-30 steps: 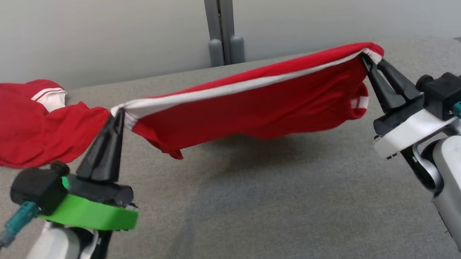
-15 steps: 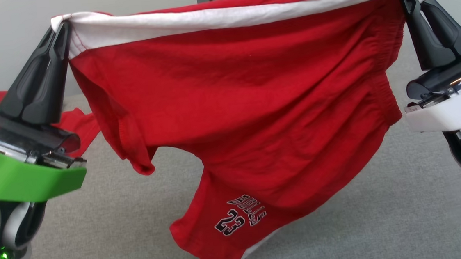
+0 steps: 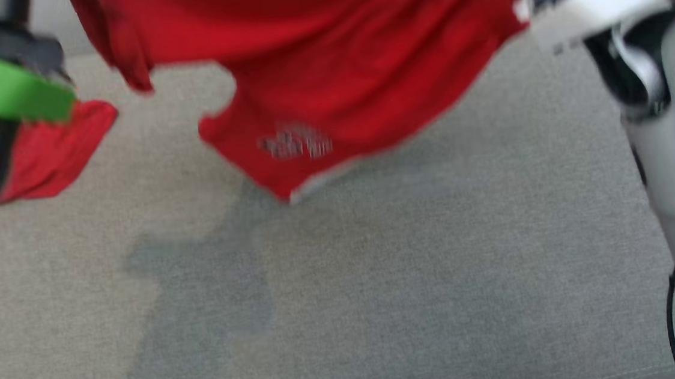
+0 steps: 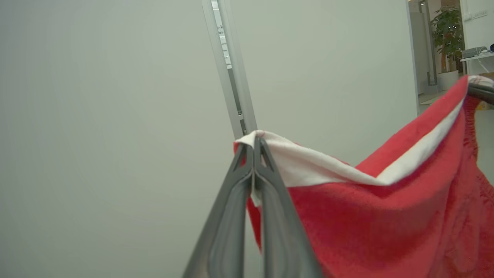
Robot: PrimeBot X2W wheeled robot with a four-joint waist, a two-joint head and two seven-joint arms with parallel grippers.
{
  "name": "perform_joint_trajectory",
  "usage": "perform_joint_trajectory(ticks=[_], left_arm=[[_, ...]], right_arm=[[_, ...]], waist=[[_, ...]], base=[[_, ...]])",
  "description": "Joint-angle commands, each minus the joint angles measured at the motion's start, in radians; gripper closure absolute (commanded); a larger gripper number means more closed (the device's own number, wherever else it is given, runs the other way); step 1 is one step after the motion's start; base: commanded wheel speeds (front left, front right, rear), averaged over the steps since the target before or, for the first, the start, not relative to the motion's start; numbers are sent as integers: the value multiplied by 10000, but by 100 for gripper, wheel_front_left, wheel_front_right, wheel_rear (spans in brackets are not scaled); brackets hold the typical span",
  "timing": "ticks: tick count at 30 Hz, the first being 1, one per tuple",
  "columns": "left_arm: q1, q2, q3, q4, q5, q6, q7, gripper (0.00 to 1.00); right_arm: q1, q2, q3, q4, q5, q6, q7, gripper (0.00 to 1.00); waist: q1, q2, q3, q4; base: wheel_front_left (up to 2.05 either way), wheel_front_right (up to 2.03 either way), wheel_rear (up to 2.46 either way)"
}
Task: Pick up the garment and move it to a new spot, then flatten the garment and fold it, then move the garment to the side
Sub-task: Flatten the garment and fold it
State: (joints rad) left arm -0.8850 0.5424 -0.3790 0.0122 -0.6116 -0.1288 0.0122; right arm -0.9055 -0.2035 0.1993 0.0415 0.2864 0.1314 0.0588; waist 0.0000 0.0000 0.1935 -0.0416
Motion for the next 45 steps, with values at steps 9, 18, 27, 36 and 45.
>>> perform_joint_trajectory(ticks=[9, 18, 27, 36, 45], left_arm=[[-4025, -659, -932, 3416, 645, -27, -1971, 100], [-3499, -1134, -1893, 4073, -346, -18, -2756, 100], [-120, -1025, -807, 1524, -718, -19, -2775, 100], [4115, -1241, -210, -496, -540, -20, -2778, 100], [7701, -1123, 183, -2101, -274, 176, -2774, 100]], right_arm=[[-4033, 1060, -210, 4218, -2188, -15, -2774, 100], [-3227, 1413, -221, 4883, -2686, -15, -3241, 100], [2, 949, 218, 2846, -1782, -15, -3248, 100], [3750, 847, 155, 1161, -1229, -15, -3250, 100], [7571, 1145, -26, -674, -1012, -15, -3086, 100]], waist=[[0, 0, 2854, -256], [0, 0, 3511, 11], [0, 0, 2843, 98], [0, 0, 1250, 190], [0, 0, -457, 203]], base=[[0, 0, 0], [0, 0, 0], [0, 0, 0], [0, 0, 0], [0, 0, 0]])
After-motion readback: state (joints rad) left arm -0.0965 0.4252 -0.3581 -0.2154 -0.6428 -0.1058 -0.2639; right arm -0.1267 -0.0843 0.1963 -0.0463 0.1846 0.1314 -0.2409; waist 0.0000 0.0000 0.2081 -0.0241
